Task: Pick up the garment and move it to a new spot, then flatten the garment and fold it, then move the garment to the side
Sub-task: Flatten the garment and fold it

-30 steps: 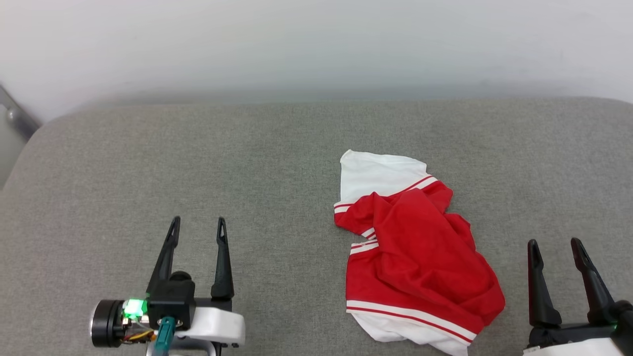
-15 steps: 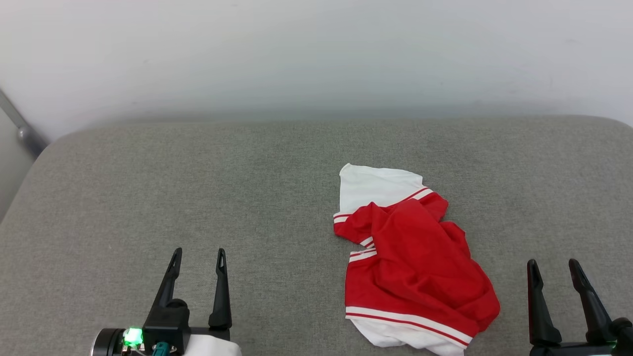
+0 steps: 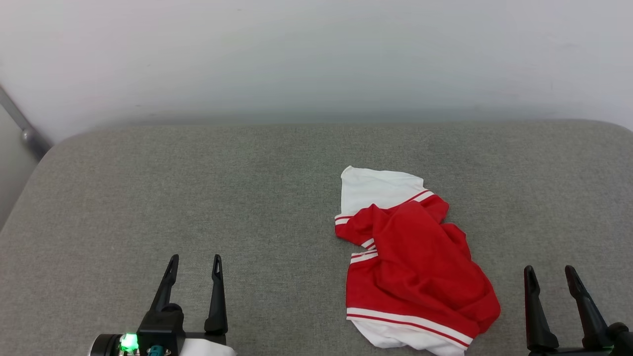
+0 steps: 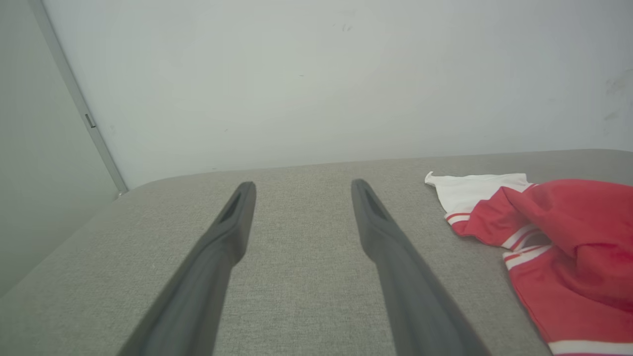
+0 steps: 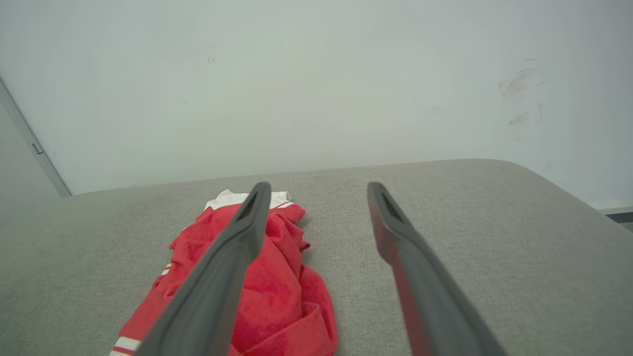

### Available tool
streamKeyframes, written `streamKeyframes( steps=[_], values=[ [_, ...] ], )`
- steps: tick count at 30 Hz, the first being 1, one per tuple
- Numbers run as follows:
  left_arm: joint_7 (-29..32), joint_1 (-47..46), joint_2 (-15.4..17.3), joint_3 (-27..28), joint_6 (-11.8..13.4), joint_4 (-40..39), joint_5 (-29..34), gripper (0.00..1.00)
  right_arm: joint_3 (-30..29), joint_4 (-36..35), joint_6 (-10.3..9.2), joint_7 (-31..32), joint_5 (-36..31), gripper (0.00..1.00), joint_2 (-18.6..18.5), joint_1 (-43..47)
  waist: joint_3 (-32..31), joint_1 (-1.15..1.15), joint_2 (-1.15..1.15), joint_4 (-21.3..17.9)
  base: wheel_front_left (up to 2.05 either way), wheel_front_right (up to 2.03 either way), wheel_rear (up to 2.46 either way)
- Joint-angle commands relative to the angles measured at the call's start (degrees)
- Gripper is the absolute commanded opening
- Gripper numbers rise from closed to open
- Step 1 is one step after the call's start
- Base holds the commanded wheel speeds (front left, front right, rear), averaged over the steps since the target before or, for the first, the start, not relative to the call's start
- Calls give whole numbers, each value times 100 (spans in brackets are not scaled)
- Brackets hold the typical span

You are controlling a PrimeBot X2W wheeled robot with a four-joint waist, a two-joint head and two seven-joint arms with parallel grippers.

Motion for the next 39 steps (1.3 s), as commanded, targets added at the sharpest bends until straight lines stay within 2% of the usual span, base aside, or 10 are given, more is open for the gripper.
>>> streamKeyframes(
  steps=[1,19,24,27,31,36,39],
  values=[
    [-15,61,-10,29,-26,11,37,100,10,7,-4,-12,-2,100,10,56,0,0,0,1,0,0,0],
    [-15,78,-192,296,-308,141,227,100,57,-22,-4,-12,-48,100,10,75,-19,0,0,4,0,0,0],
    [-15,-225,-97,338,-434,194,316,100,72,-27,-4,-12,-53,100,10,11,-3,0,0,-37,0,0,0],
    [-15,-606,32,339,-616,230,353,100,83,-40,-4,-12,-58,100,10,-16,22,0,0,-65,0,0,0],
    [-15,-1443,305,205,-984,431,450,100,111,-72,-4,-12,-95,100,10,-62,114,0,0,-101,0,0,0],
    [72,-2910,528,-32,-1335,942,443,100,163,-142,-3,-12,-127,100,10,-256,426,0,0,-212,0,0,0],
    [325,-3863,623,-295,-1445,1275,407,100,199,-192,-4,-12,-142,100,10,-423,681,0,0,-283,0,0,0]
  ],
)
